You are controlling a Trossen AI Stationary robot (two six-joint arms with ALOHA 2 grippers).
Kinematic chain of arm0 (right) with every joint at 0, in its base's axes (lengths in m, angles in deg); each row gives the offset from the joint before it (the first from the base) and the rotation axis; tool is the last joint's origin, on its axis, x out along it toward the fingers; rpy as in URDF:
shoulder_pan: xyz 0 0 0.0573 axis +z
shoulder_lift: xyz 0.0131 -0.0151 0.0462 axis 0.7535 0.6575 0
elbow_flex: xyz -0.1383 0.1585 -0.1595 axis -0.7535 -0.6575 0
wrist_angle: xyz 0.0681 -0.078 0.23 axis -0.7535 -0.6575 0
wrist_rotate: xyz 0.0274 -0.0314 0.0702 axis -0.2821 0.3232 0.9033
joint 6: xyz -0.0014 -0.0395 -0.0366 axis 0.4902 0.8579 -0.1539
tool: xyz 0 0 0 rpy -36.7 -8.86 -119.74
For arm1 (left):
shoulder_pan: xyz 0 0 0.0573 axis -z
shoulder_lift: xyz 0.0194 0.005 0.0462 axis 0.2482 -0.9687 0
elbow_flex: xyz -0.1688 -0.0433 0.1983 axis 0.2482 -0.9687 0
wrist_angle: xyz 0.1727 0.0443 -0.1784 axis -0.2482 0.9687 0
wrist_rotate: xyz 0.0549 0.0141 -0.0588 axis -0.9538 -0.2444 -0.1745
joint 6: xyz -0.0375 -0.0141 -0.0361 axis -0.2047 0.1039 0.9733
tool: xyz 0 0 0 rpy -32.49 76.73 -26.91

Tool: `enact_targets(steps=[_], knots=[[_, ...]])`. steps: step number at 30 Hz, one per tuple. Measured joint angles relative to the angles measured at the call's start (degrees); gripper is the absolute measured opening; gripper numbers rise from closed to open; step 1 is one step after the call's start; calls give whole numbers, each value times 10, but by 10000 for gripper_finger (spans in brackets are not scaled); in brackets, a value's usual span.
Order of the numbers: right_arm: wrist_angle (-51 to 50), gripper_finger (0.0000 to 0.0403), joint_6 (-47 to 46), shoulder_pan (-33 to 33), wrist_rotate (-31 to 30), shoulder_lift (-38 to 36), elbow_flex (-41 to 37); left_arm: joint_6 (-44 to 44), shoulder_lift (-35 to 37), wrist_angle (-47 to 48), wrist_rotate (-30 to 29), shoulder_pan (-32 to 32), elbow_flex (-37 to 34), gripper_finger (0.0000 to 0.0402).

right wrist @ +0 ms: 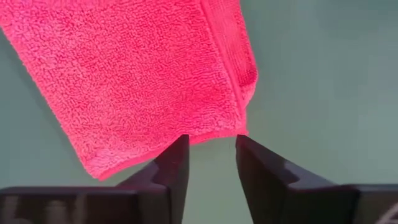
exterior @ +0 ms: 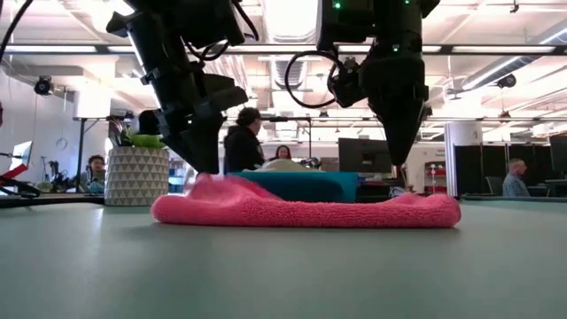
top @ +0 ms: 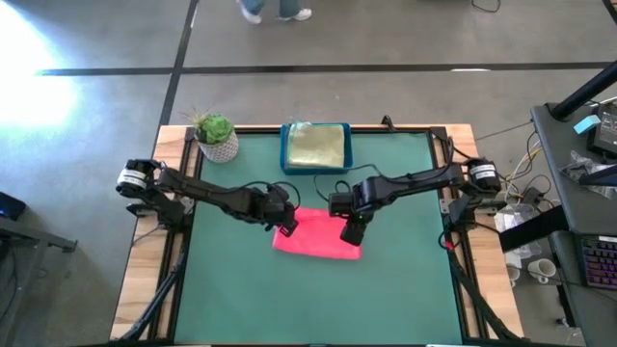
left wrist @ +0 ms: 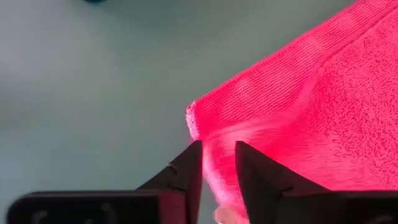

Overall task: Fold microfiber towels
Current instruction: Fold the pink microfiber cloth

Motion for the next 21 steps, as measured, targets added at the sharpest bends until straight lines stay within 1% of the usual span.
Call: enact_targets(steps=[4, 6, 9, 12, 16, 21], knots=[[-9, 137, -1, -1, 1, -10, 0, -1, 14, 12, 29, -11, 0, 120], [-14, 140, -2, -1, 2, -14, 0, -2, 30, 35, 45, -22, 7, 139], [-11, 141, -5, 1, 13, -17, 0, -43, 60, 51, 78, -35, 13, 156], [-1, 136, 0, 1, 31, -16, 0, -80, 85, 32, 117, -35, 15, 159], [7, 129, 2, 1, 32, -14, -2, -104, 98, -21, 121, -19, 4, 159], [2, 120, 2, 1, 32, -14, -3, -109, 77, -75, 121, -3, -10, 160]])
